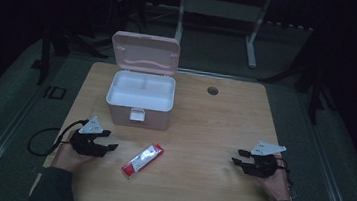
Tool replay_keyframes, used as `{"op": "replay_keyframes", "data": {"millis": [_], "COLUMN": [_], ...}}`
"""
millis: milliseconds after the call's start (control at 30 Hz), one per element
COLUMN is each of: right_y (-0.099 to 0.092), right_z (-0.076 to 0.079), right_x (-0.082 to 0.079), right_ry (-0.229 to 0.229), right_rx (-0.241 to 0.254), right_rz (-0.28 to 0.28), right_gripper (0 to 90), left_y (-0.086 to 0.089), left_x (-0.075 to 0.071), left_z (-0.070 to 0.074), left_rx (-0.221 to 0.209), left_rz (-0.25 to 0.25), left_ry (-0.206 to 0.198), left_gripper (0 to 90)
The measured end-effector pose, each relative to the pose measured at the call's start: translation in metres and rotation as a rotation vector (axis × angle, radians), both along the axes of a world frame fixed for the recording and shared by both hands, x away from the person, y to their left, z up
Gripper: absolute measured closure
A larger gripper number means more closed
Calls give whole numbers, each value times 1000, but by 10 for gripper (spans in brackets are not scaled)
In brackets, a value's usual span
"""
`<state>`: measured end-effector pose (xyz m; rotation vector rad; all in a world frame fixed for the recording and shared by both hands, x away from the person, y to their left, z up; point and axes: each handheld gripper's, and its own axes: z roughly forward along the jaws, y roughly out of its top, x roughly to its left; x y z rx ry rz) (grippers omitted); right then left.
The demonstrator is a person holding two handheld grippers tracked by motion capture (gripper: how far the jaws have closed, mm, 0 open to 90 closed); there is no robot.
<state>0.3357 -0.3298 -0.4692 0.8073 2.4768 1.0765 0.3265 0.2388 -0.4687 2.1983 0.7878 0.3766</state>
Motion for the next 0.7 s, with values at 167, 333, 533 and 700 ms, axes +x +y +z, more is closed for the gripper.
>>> {"op": "replay_keyframes", "data": {"millis": [167, 333, 533, 700], "right_y": [2, 8, 16, 18], "right_z": [5, 14, 22, 24], "right_x": [-3, -6, -8, -11], "right_ry": [-19, -31, -50, -77], "right_rx": [-15, -33, -47, -52], "right_rz": [3, 9, 18, 21], "right_gripper": [505, 474, 455, 440], "left_y": [-3, -17, -46, -71], "left_x": [-2, -6, -8, -9], "left_z": [4, 10, 14, 18], "left_rx": [-23, 1, 15, 12], "left_rz": [-6, -20, -50, -81], "left_ry": [-2, 15, 66, 87], "left_gripper": [388, 398, 445, 445]}}
